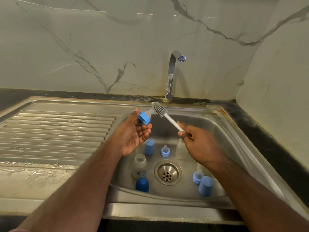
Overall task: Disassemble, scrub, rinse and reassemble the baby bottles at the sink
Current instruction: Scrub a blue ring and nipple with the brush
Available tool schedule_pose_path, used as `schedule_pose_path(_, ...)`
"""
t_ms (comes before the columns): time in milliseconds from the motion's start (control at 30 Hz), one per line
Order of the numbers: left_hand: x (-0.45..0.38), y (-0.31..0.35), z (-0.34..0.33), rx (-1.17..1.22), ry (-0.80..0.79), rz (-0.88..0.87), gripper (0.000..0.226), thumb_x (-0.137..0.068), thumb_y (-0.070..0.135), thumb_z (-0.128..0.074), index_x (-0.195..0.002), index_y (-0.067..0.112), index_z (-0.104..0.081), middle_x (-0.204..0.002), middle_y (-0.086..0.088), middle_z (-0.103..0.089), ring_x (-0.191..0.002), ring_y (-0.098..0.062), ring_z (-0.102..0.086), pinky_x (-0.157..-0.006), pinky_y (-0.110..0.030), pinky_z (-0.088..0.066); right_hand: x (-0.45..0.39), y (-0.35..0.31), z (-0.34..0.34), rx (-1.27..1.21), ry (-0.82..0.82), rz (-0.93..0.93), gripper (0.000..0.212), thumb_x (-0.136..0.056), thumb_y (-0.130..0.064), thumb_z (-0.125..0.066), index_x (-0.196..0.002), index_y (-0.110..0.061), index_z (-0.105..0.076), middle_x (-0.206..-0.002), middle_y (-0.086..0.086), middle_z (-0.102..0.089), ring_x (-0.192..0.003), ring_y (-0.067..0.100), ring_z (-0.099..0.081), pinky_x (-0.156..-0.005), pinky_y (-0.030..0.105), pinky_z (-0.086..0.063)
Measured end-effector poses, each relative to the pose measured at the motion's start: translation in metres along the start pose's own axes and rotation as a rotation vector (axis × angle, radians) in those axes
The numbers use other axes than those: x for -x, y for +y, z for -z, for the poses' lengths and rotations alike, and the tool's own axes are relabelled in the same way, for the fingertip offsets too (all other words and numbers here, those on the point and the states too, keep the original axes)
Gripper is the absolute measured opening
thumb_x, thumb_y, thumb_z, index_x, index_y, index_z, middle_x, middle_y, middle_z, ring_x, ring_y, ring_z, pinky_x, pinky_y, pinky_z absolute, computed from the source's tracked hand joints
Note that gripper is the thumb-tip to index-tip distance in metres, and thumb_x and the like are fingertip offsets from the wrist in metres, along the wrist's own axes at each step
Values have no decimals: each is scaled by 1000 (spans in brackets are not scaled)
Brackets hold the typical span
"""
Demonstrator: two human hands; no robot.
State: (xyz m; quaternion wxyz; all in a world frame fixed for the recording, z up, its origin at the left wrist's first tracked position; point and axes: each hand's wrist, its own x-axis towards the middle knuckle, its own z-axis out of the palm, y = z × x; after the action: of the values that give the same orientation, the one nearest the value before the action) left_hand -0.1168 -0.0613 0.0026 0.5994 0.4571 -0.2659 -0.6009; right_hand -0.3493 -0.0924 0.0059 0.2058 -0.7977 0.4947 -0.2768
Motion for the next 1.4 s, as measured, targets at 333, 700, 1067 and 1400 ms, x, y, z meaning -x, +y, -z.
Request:
schedule_pose_path(333,3,3,-2,111,-33,-1,53,-98,48,-59,-128,4,-63,-92,-11,-73,-70,-12,-68,-61,-22,-58,-3,4,1,-73,40,-16,43,-103,-35,-51,-146,-35,-49,-107,-13,-67,-78,-2,-55,-64,8,-39)
schedule_pose_path(700,6,1,-4,150,-47,-115,42,-98,-7,-52,-133,16,-57,-122,-18,-70,-102,-31,-74,-79,-32,-63,6,-4,-1,-71,-44,52,42,-102,-36,-53,-144,-35,-52,-96,-25,-60,-71,-9,-52,-61,4,-38)
schedule_pose_path(1067,3,2,-4,204,-45,-187,43,-95,-17,-47,-120,14,-64,-128,-19,-68,-109,-34,-71,-83,-31,-62,7,-3,-3,-81,-50,58,36,-102,-35,-54,-137,-41,-56,-72,-27,-58,-64,-9,-55,-58,5,-40)
schedule_pose_path(1400,3,2,-2,213,-73,-173,43,-92,-19,-48,-120,11,-63,-126,-22,-68,-110,-36,-71,-93,-38,-59,3,-5,-1,4,-16,96,40,-102,-37,-53,-141,-43,-50,-105,-12,-67,-76,4,-57,-62,12,-42)
